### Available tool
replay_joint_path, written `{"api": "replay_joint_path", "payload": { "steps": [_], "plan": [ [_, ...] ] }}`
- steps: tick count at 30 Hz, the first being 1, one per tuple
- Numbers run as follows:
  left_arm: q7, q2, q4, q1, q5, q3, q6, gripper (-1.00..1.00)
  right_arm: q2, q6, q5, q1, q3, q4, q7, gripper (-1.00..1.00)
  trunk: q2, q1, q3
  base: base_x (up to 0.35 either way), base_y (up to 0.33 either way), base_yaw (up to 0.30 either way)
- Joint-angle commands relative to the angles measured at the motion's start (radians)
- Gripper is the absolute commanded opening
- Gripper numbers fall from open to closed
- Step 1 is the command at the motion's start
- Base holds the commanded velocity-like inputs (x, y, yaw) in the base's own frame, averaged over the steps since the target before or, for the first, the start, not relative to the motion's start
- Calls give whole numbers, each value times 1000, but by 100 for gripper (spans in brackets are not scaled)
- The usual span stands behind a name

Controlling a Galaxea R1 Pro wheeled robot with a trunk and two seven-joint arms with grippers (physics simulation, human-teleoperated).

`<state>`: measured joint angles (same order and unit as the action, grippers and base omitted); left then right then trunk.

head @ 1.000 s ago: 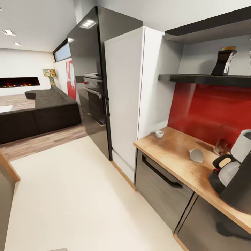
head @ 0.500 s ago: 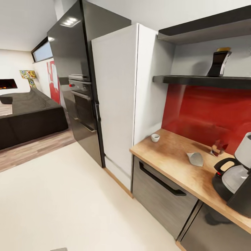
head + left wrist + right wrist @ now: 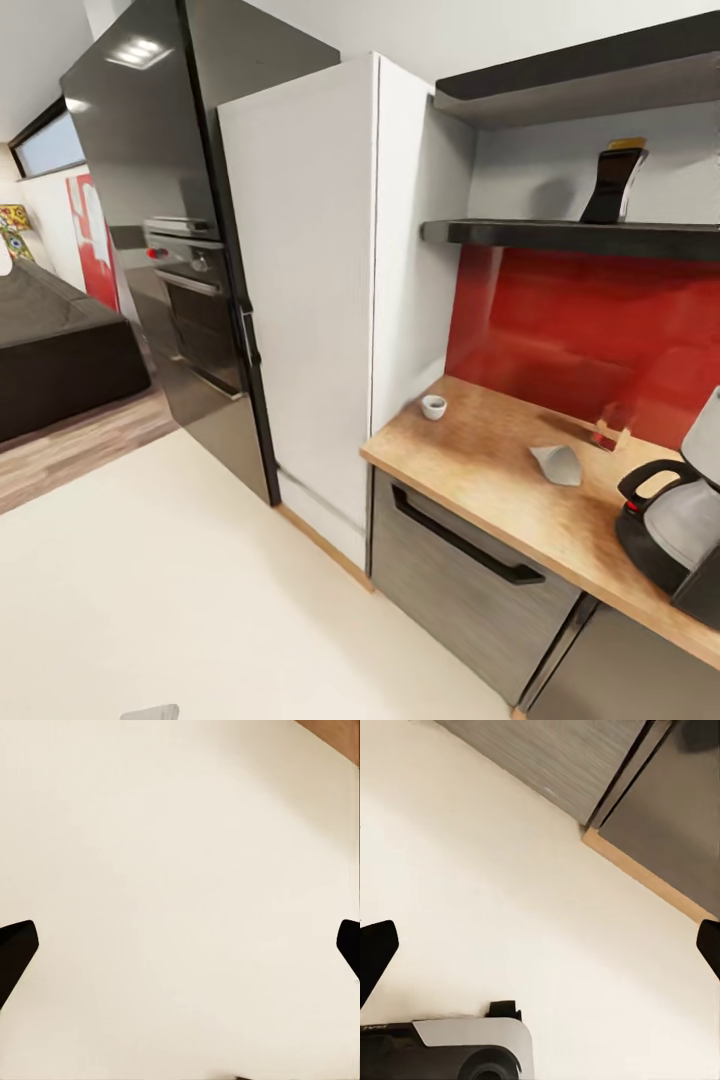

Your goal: Set up a coffee station on the kitchen countertop: keep the coffee maker on the countertop, move the bottle of coffee from the kitchen shelf to the counter next to the coffee maker, place a paper coffee filter on top of the coffee maker, put the saucer next to the coffee maker with the coffee cup on the saucer, and place the electric kettle next to the coffee maker.

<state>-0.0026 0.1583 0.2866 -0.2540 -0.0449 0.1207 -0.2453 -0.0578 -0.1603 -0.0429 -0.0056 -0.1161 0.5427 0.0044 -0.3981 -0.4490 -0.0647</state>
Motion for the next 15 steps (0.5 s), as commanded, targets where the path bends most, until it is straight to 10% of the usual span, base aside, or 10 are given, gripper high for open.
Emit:
{"api": "replay_joint_path", "payload": {
  "steps": [1, 15],
  "plan": [
    [-3, -1, 0, -1, -4, -1, -3, 100, 0, -2, -6, -1, -2, 0, 1, 100, -2, -1, -2, 244, 255, -270],
    [-4, -5, 0, -1, -3, -2, 0, 100, -3, -2, -6, -1, -1, -38, 2, 100, -2, -1, -2, 73, 93, -274]
  ]
}}
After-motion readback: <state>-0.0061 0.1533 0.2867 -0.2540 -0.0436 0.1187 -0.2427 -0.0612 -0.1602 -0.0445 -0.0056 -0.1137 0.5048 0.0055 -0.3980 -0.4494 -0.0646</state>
